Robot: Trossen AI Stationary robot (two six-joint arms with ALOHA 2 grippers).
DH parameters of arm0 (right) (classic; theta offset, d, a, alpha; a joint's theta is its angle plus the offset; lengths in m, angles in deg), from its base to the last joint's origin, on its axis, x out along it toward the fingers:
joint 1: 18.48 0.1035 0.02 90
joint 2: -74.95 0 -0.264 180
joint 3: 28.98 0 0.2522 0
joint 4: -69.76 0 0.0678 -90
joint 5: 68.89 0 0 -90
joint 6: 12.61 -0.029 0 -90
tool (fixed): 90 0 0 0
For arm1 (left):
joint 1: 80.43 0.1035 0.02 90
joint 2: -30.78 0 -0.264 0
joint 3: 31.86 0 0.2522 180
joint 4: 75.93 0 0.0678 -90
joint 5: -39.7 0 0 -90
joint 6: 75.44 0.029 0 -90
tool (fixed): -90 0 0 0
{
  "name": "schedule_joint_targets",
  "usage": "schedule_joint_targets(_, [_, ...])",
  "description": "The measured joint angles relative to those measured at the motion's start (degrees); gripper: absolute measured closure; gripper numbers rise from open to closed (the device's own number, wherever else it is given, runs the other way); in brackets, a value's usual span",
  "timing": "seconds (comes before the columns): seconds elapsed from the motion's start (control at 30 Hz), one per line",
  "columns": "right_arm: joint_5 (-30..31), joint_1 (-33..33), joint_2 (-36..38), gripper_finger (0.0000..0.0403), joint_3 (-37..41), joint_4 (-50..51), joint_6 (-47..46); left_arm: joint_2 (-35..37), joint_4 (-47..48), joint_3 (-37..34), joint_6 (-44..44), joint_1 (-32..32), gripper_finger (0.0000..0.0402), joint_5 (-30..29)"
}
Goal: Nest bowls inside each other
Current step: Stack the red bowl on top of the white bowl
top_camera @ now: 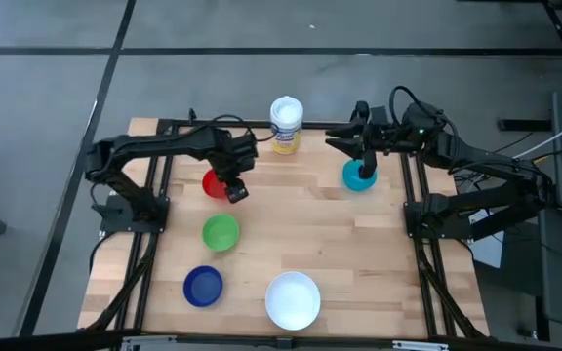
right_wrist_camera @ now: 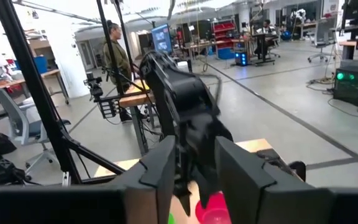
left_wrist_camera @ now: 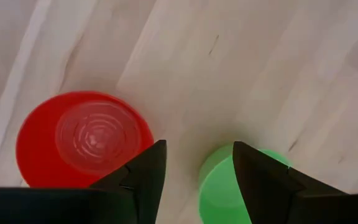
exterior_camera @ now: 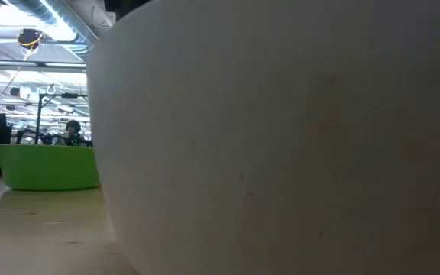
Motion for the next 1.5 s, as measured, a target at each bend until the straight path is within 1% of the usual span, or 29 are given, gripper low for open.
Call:
schedule_joint_targets(0.17, [-1.09,0.02,0.0,0.0265,0.0,-1.38,-1.96,-2.95,0.27,0.0,0.93,1.0,0.0221,-1.39])
schedule_joint_targets(0.23, [-1.62,0.0,0.08,0.0262,0.0,-1.84,-2.67,-3.37,0.28,-0.03,1.23,1.06,0.0221,-3.24])
schedule_joint_targets(0.3, [-1.91,0.0,0.13,0.0262,0.0,-2.67,-3.41,-3.28,-0.92,-1.12,0.78,1.06,0.0221,-3.71])
schedule_joint_targets(0.37, [-2.14,0.0,0.15,0.0264,0.02,-3.47,-4.13,-2.1,-4.17,-4.85,-1.07,1.04,0.0221,-3.31])
schedule_joint_targets(0.53, [-2.3,0.0,0.15,0.0271,0.02,-5.11,-5.38,2.24,-12.76,-17.4,-7.35,0.38,0.0221,-0.52])
schedule_joint_targets(0.63, [-2.22,-0.25,0.15,0.0273,0.02,-5.97,-7.28,4.32,-14.05,-21.04,-8.44,0.32,0.0221,-0.12])
schedule_joint_targets(0.8, [-1.99,-1.35,0.15,0.0265,0.01,-7.24,-11.49,7.12,-14.88,-21.53,-7.25,1.65,0.0221,-3.36])
schedule_joint_targets(0.9, [-1.84,-1.85,0.15,0.0262,-0.01,-8.07,-13.21,7.79,-15.67,-21.51,-6.4,3.04,0.0221,-3.55])
schedule_joint_targets(1.03, [-0.98,-1.86,-0.2,0.0266,-2.27,-7.82,-12.98,7.79,-16.61,-21.51,-4.11,4.3,0.0221,-3.53])
schedule_joint_targets(1.17, [-0.5,-1.86,-0.73,0.027,-5.23,-5.87,-11.23,7.79,-17.91,-21.51,-3.86,5.19,0.0221,-3.53])
schedule_joint_targets(1.27, [-0.28,-1.86,-1.23,0.0268,-7.22,-2.64,-9.91,7.69,-21.29,-22.37,-3.96,5.44,0.0221,-1.83])
schedule_joint_targets(1.37, [-0.28,-1.86,-1.77,0.0261,-8.25,0.2,-9.59,7.57,-24.54,-25.46,-5.73,5.48,0.0221,0.72])
schedule_joint_targets(1.5, [-0.31,-1.81,-2.46,0.0254,-8.26,0.7,-9.49,7.57,-26.19,-28.67,-7.75,5.37,0.0221,1.0])
